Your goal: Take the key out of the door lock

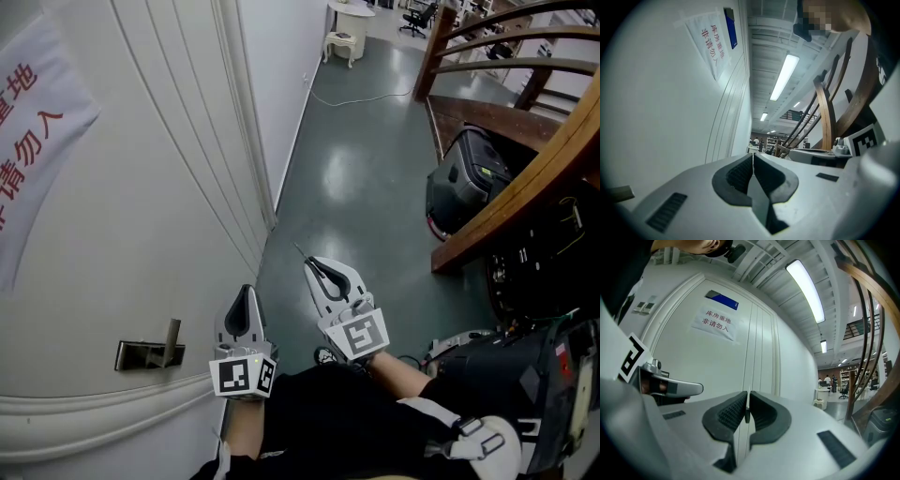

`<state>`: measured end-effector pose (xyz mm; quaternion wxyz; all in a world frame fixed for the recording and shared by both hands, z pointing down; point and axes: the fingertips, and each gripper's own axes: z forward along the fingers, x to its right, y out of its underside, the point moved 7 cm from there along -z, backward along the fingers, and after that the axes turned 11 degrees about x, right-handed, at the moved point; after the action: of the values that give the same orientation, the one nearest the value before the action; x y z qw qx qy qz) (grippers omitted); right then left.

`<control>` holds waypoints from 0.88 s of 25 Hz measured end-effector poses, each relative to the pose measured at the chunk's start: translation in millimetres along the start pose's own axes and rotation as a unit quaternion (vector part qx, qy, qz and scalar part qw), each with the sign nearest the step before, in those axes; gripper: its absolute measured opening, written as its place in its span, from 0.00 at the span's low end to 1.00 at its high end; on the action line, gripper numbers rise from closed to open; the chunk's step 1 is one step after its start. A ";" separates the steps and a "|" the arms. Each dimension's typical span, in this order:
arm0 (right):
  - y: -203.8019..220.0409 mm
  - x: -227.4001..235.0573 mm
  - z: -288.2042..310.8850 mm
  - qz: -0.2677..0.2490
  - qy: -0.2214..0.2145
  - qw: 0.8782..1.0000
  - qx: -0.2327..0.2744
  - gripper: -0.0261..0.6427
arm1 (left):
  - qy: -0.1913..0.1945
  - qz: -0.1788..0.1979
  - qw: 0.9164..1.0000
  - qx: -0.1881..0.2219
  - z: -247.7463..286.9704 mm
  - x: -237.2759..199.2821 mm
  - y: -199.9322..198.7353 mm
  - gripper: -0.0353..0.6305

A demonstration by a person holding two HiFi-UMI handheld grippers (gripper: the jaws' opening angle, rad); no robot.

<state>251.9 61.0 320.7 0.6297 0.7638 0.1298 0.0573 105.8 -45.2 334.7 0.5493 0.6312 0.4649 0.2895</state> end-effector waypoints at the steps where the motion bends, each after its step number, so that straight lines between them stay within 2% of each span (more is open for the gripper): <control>1: 0.5 -0.1 -0.6 0.000 0.001 1.000 0.001 0.08 | 0.000 0.000 1.000 -0.001 -0.1 0.3 0.4 0.09; 10: 5.3 -3.5 -4.0 -0.022 -0.020 0.999 0.013 0.08 | 0.004 -0.001 1.000 -0.003 0.6 0.9 1.9 0.09; 22: 8.1 -8.6 -5.8 -0.016 -0.027 0.999 0.011 0.08 | -0.001 0.002 1.000 -0.007 -5.2 1.7 4.1 0.09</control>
<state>243.2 62.8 330.4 0.6256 0.7696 0.1252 0.0249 103.0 -41.3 339.6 0.5536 0.6282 0.4614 0.2932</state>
